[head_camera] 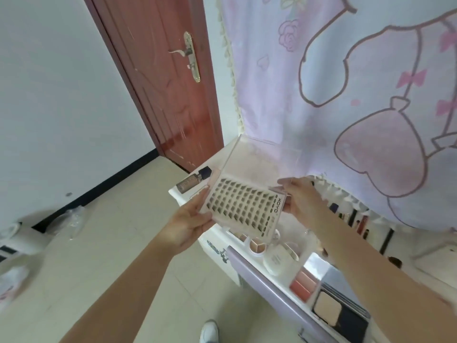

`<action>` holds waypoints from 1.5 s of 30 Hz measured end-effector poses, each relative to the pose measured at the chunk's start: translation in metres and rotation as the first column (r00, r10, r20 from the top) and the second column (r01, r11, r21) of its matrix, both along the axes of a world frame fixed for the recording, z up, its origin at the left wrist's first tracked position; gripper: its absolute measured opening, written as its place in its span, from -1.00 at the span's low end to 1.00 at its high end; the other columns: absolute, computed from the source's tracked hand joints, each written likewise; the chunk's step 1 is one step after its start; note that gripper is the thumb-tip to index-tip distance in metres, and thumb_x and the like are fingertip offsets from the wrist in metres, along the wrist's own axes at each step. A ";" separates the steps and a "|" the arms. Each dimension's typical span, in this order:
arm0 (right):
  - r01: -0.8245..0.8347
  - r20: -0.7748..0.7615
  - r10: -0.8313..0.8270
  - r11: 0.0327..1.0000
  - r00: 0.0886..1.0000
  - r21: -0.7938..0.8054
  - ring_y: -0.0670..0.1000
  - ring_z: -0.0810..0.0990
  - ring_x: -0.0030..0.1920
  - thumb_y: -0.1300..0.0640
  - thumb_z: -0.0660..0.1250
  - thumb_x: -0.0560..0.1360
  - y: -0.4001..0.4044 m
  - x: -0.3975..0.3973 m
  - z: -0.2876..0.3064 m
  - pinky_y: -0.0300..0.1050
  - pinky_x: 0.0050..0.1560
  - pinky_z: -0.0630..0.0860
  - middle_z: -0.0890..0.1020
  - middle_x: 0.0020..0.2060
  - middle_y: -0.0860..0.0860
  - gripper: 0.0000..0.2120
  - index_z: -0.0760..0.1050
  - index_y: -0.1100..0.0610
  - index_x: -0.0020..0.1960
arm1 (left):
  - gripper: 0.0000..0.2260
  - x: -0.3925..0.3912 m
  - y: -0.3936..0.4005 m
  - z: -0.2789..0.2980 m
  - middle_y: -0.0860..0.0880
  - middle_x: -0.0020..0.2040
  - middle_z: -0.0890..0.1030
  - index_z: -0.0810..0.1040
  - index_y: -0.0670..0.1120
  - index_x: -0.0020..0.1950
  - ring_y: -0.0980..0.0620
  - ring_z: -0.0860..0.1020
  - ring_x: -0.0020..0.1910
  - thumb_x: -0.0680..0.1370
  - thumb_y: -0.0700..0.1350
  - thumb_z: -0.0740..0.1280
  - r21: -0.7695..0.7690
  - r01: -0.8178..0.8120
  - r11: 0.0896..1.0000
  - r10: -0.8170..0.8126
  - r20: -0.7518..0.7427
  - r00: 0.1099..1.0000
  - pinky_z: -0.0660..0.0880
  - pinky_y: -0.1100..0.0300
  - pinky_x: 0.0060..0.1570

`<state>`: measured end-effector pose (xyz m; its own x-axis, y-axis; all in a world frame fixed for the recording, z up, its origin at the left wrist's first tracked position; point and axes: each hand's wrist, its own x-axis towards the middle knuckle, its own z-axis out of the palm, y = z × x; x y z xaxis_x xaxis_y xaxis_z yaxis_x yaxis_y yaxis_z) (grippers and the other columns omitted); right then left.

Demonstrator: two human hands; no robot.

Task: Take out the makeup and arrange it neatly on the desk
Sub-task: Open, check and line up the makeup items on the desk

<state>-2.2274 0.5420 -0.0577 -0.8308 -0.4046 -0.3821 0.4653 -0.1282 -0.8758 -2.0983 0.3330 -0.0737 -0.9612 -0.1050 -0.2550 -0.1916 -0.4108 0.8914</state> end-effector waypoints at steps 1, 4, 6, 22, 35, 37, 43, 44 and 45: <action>0.004 0.009 -0.005 1.000 1.000 0.022 0.08 0.54 -0.31 0.36 0.04 0.56 -0.010 -0.004 -0.006 -0.09 -0.34 0.53 0.54 -0.25 0.15 -0.79 0.38 0.20 -0.15 | -0.47 -0.004 -0.015 -0.004 0.00 0.13 0.58 0.28 -0.08 0.39 0.05 0.63 -0.01 0.49 -0.49 0.11 -0.050 0.036 0.998 -0.034 0.039 0.999 0.59 0.22 -0.03; 0.067 0.024 -0.069 0.994 0.997 0.087 0.06 0.57 -0.35 0.34 0.06 0.57 -0.045 -0.023 -0.021 -0.16 -0.45 0.58 0.57 -0.27 0.15 -0.81 0.40 0.22 -0.15 | -0.49 -0.033 -0.066 -0.005 -0.05 0.11 0.60 0.41 -0.04 0.28 -0.03 0.62 0.03 0.44 -0.48 0.27 -0.244 0.185 0.952 -0.150 0.156 0.976 0.59 0.14 0.00; 0.123 0.035 -0.128 0.985 0.991 0.118 0.09 0.57 -0.33 0.33 0.08 0.57 -0.074 -0.038 -0.029 -0.18 -0.46 0.59 0.56 -0.26 0.16 -0.82 0.40 0.22 -0.16 | -0.43 -0.064 -0.101 -0.007 -0.13 0.22 0.53 0.36 -0.09 0.36 -0.08 0.53 0.17 0.40 -0.41 0.36 -0.443 0.302 0.844 -0.220 0.227 0.949 0.46 -0.01 0.22; 0.279 -0.078 -0.276 0.836 0.958 0.472 0.02 0.51 -0.15 0.37 0.12 0.54 -0.210 -0.211 -0.067 -0.09 -0.06 0.47 0.48 -0.14 0.02 -0.55 0.17 0.23 0.41 | -0.51 -0.298 -0.220 -0.066 -0.02 0.09 0.60 0.46 -0.05 0.28 0.06 0.54 0.02 0.40 -0.39 0.37 -0.637 0.495 0.591 -0.399 0.302 0.865 0.43 0.24 0.01; 0.343 -0.122 -0.366 0.631 0.922 0.696 0.14 0.53 -0.12 0.24 0.09 0.57 -0.216 -0.231 -0.164 -0.04 -0.13 0.48 0.55 -0.10 0.20 -0.81 0.45 0.31 -0.01 | -0.62 -0.339 -0.222 -0.137 0.02 -0.02 0.58 0.49 -0.06 0.12 0.21 0.52 -0.12 0.39 -0.39 0.37 -0.609 0.687 0.396 -0.519 0.469 0.715 0.40 0.59 -0.33; 0.335 -0.152 -0.348 0.562 0.925 0.756 0.16 0.52 -0.10 0.24 0.09 0.57 -0.216 -0.230 -0.172 -0.13 -0.17 0.37 0.55 -0.09 0.22 -0.77 0.47 0.36 -0.01 | -0.61 -0.341 -0.219 -0.142 0.00 -0.01 0.59 0.49 -0.07 0.08 0.20 0.55 -0.10 0.35 -0.41 0.39 -0.626 0.701 0.340 -0.533 0.486 0.692 0.44 0.53 -0.24; 0.201 -0.134 -0.189 0.404 0.973 0.892 0.05 0.38 -0.18 0.22 0.05 0.57 -0.215 -0.233 -0.178 -0.18 -0.22 0.23 0.39 -0.35 0.03 -0.74 0.31 0.21 -0.29 | -0.44 -0.345 -0.213 -0.143 -0.16 0.21 0.38 0.36 -0.15 0.28 -0.09 0.39 0.23 0.32 -0.33 0.43 -0.695 0.707 0.132 -0.498 0.570 0.653 0.42 0.04 0.22; 0.176 -0.124 -0.158 0.383 0.980 0.907 0.06 0.38 -0.18 0.22 0.05 0.56 -0.214 -0.234 -0.178 -0.18 -0.25 0.23 0.36 -0.39 0.01 -0.69 0.25 0.18 -0.36 | -0.42 -0.345 -0.214 -0.143 -0.16 0.23 0.35 0.34 -0.13 0.31 -0.09 0.36 0.25 0.33 -0.31 0.43 -0.695 0.710 0.114 -0.494 0.580 0.648 0.40 0.05 0.24; 0.156 -0.113 -0.135 0.372 0.984 0.915 0.06 0.38 -0.19 0.22 0.05 0.56 -0.213 -0.234 -0.177 -0.18 -0.28 0.22 0.33 -0.42 -0.01 -0.65 0.20 0.14 -0.41 | -0.42 -0.344 -0.215 -0.143 -0.16 0.24 0.33 0.33 -0.11 0.32 -0.10 0.33 0.26 0.34 -0.30 0.43 -0.698 0.710 0.095 -0.493 0.587 0.643 0.38 0.06 0.25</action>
